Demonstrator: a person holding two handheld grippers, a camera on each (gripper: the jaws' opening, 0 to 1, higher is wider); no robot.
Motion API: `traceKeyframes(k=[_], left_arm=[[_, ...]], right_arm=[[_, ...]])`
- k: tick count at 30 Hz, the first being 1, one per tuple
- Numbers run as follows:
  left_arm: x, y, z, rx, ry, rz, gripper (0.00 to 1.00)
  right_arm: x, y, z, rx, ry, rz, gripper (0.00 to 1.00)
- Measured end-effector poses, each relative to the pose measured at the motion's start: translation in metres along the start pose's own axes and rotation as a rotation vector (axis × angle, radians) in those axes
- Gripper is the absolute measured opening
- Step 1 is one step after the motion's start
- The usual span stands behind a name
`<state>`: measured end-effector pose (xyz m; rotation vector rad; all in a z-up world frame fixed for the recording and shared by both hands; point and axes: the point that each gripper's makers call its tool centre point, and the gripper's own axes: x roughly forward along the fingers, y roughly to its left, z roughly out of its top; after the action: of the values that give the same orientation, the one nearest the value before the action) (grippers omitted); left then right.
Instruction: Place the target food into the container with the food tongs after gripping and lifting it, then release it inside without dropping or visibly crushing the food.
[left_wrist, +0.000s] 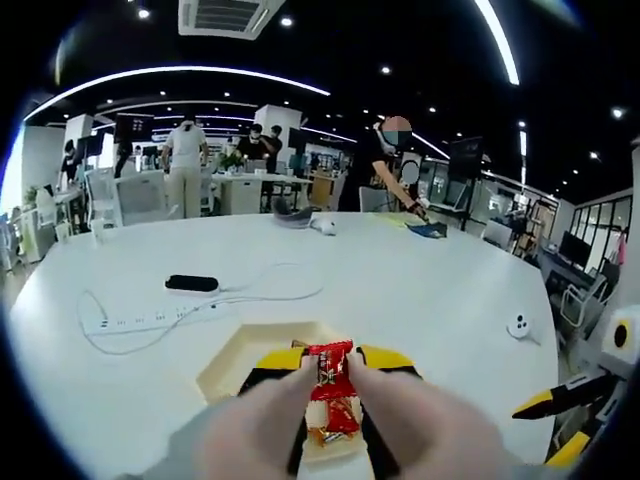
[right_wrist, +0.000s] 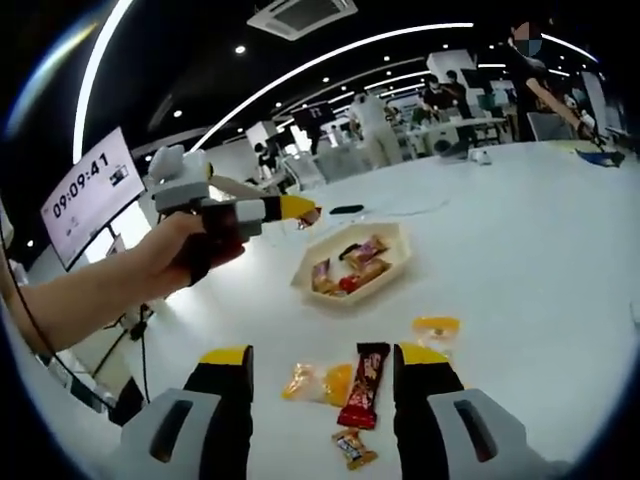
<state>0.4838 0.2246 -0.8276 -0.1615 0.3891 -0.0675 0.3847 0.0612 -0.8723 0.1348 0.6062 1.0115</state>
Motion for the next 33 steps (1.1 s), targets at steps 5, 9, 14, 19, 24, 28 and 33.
traceKeyframes(k=[5, 9, 14, 19, 24, 28, 33], left_arm=[[0.000, 0.015, 0.008, 0.013, -0.010, 0.022, 0.17], [0.002, 0.024, 0.019, 0.018, -0.019, 0.027, 0.17], [0.002, 0.027, 0.030, 0.032, -0.032, 0.029, 0.17], [0.003, 0.032, 0.027, 0.052, -0.011, 0.040, 0.17], [0.004, 0.039, 0.020, 0.076, 0.006, 0.047, 0.17], [0.009, 0.048, 0.016, 0.092, 0.028, 0.057, 0.18], [0.017, 0.052, 0.011, 0.108, 0.043, 0.054, 0.17]], right_arm=[[0.000, 0.000, -0.002, 0.002, 0.002, 0.003, 0.56], [-0.001, -0.002, 0.004, 0.008, -0.021, 0.001, 0.56], [0.001, -0.003, -0.001, 0.061, -0.023, 0.002, 0.53], [0.004, 0.007, -0.001, 0.037, -0.016, 0.037, 0.54], [-0.002, 0.005, 0.003, 0.041, -0.043, 0.031, 0.55], [-0.007, -0.001, -0.001, 0.057, -0.046, 0.014, 0.56], [-0.017, -0.006, 0.002, 0.058, -0.064, -0.007, 0.58]])
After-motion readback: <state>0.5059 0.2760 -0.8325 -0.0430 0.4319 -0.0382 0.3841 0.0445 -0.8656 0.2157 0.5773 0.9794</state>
